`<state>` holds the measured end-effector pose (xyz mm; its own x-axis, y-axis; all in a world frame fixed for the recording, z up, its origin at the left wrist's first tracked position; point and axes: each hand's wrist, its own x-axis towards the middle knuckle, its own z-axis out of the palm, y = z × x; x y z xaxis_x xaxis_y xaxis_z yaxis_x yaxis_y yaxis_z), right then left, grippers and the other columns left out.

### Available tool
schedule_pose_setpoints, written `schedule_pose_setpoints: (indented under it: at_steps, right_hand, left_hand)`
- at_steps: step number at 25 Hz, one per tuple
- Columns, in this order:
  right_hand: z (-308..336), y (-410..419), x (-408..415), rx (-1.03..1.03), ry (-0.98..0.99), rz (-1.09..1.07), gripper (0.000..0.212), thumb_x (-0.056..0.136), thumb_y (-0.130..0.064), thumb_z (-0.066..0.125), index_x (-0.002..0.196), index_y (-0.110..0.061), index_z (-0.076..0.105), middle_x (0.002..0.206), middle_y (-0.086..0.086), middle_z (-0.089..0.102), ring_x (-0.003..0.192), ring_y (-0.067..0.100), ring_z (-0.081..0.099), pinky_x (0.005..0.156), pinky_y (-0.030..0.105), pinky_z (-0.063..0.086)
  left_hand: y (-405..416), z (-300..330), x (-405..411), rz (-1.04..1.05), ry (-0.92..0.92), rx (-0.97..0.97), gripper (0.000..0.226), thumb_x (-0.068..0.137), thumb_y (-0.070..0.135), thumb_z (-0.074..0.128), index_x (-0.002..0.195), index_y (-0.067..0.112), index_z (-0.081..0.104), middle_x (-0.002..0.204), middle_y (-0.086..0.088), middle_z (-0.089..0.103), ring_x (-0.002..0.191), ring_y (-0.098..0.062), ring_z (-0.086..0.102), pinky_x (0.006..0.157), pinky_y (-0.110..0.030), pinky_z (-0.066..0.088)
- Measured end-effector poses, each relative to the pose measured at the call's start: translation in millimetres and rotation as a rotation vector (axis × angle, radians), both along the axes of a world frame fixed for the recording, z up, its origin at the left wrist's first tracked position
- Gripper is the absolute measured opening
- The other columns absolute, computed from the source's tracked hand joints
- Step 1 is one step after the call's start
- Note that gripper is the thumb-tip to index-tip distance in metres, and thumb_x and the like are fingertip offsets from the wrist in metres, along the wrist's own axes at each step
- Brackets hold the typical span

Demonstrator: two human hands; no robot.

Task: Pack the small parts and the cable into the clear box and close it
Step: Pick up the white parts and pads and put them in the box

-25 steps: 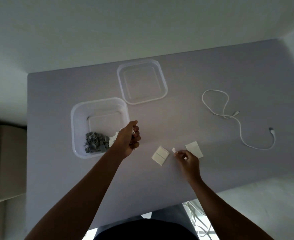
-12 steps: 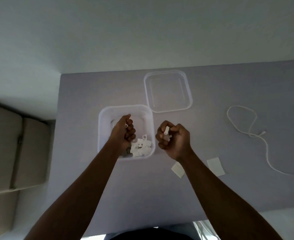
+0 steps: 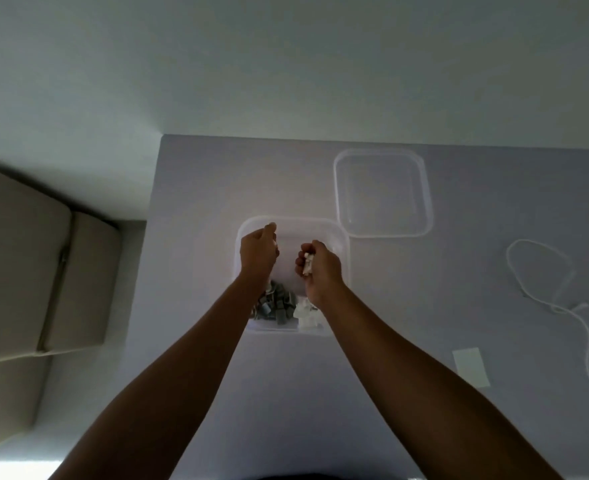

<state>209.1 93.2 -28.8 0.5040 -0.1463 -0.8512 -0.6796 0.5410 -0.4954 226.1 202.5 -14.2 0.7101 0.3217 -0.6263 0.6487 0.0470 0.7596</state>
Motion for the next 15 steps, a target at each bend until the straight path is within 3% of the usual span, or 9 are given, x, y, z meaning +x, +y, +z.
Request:
schedule_pose_setpoints:
  at_steps: [5, 8, 10, 13, 15]
  right_hand:
    - [-19, 24, 8, -0.045, 0.05, 0.042, 0.017, 0.09, -0.009, 0.054, 0.082, -0.006, 0.069, 0.078, 0.012, 0.068, 0.07, 0.021, 0.064, 0.075, 0.033, 0.055]
    - [-18, 33, 8, -0.063, 0.032, 0.062, 0.022, 0.092, -0.018, 0.054, 0.083, -0.011, 0.073, 0.082, 0.008, 0.074, 0.079, 0.021, 0.069, 0.087, 0.038, 0.055]
    - [-14, 37, 5, -0.034, -0.024, 0.054, 0.025, 0.096, -0.023, 0.052, 0.092, -0.012, 0.073, 0.089, 0.007, 0.076, 0.087, 0.021, 0.07, 0.087, 0.038, 0.056]
    - [-10, 42, -3, -0.033, -0.145, 0.059, 0.025, 0.099, -0.022, 0.051, 0.106, -0.009, 0.071, 0.094, 0.003, 0.075, 0.086, 0.015, 0.072, 0.077, 0.029, 0.059]
    - [-7, 44, -6, -0.049, -0.219, 0.107, 0.025, 0.101, -0.021, 0.049, 0.108, -0.006, 0.068, 0.09, 0.0, 0.075, 0.081, 0.011, 0.072, 0.068, 0.024, 0.056]
  left_hand:
    - [2, -9, -4, -0.129, -0.103, 0.328, 0.044, 0.097, 0.03, 0.048, 0.058, 0.012, 0.038, 0.054, -0.002, 0.04, 0.053, -0.014, 0.035, 0.055, -0.03, 0.032]
    - [4, -11, -7, -0.108, -0.13, 0.333, 0.044, 0.101, 0.029, 0.041, 0.071, -0.001, 0.056, 0.068, -0.011, 0.059, 0.06, -0.013, 0.048, 0.057, -0.025, 0.038]
    - [4, -8, -8, -0.076, -0.154, 0.295, 0.044, 0.103, 0.03, 0.037, 0.087, 0.001, 0.067, 0.083, -0.008, 0.068, 0.07, -0.011, 0.058, 0.063, -0.017, 0.042]
    - [9, 0, -10, -0.056, -0.222, 0.282, 0.046, 0.104, 0.032, 0.035, 0.092, 0.006, 0.07, 0.09, -0.001, 0.071, 0.079, -0.005, 0.062, 0.067, -0.006, 0.041]
    - [13, 5, -13, -0.056, -0.265, 0.301, 0.048, 0.105, 0.034, 0.033, 0.09, 0.009, 0.071, 0.088, 0.001, 0.071, 0.081, -0.003, 0.064, 0.069, -0.011, 0.043]
